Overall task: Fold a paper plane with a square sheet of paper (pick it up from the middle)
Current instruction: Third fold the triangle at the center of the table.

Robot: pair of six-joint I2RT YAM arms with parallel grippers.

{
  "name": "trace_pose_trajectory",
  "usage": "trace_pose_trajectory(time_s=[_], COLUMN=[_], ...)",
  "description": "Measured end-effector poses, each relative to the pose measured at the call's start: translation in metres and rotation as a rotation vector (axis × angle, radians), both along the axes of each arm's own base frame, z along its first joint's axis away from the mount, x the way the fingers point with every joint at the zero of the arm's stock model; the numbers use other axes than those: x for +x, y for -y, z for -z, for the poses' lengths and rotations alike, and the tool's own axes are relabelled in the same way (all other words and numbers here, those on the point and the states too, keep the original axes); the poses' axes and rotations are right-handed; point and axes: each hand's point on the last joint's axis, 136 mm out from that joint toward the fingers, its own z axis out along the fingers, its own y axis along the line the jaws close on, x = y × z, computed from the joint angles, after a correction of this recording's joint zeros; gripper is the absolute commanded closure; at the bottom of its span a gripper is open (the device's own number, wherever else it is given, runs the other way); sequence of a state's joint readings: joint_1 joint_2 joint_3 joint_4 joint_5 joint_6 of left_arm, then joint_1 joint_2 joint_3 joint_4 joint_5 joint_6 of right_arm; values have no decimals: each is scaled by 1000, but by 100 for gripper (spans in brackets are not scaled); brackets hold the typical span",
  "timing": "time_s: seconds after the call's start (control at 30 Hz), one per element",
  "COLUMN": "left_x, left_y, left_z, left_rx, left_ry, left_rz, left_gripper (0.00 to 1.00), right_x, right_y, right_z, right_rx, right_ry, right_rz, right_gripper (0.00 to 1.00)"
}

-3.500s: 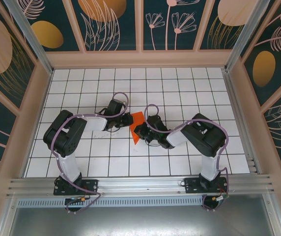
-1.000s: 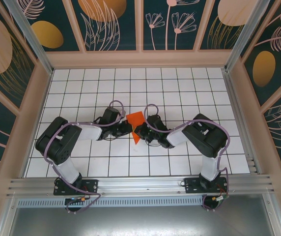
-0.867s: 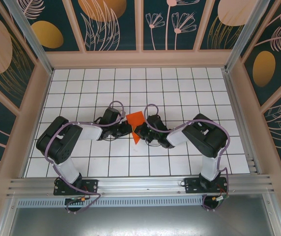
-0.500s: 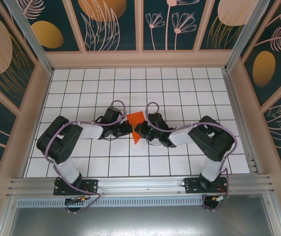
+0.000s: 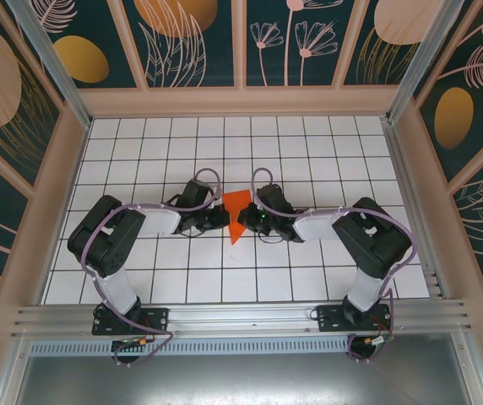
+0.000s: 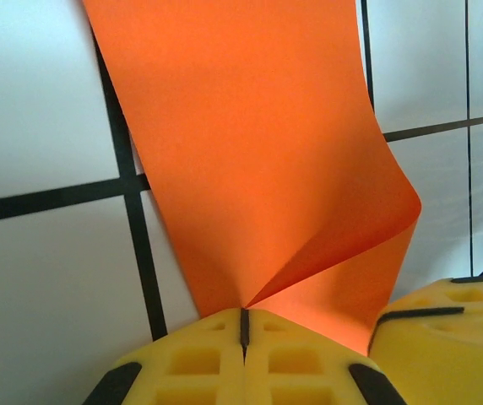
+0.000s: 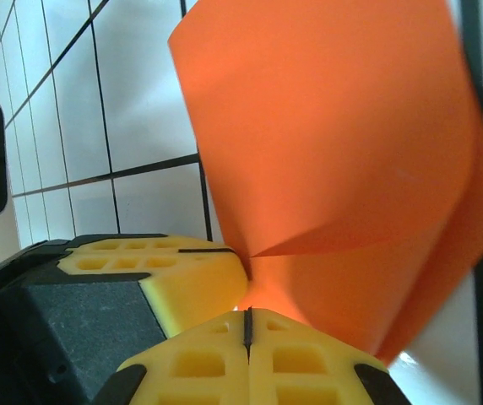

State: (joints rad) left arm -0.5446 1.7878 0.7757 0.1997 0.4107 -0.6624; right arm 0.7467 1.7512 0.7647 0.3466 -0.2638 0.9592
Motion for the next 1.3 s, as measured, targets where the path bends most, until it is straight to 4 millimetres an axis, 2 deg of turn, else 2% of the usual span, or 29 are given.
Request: trace_pose_trajectory(time_s=[0.47,0.9,0.93,1.0,1.07,1.2,1.3], left_x=[3,10,11,13,13,6,-7], left_y=[2,4,4,3,2,0,5], left_z=[0,-2,-2,-7,-22,-59,-69], left_rx=[21,38,39,36,11,-76,-142], left_ry=[15,14,17,22,44,106,102], left_rz=[29,28,24,6,-17,-65,-75], left_gripper=[100,100,98,93,89,87,88], right_x=[-6,-6,-6,-6,-5,-6,-6], right_y=[17,20,20,20,21,22,22], right_z=[23,25,25,25,25,25,25], right_rx=[-62,4,10,19,28,41,50], right_ry=[-51,-80,-84,-97,-107,-124,-132], right_rz=[11,89,96,114,135,168,182], right_gripper=[100,100,100,100,100,100,100])
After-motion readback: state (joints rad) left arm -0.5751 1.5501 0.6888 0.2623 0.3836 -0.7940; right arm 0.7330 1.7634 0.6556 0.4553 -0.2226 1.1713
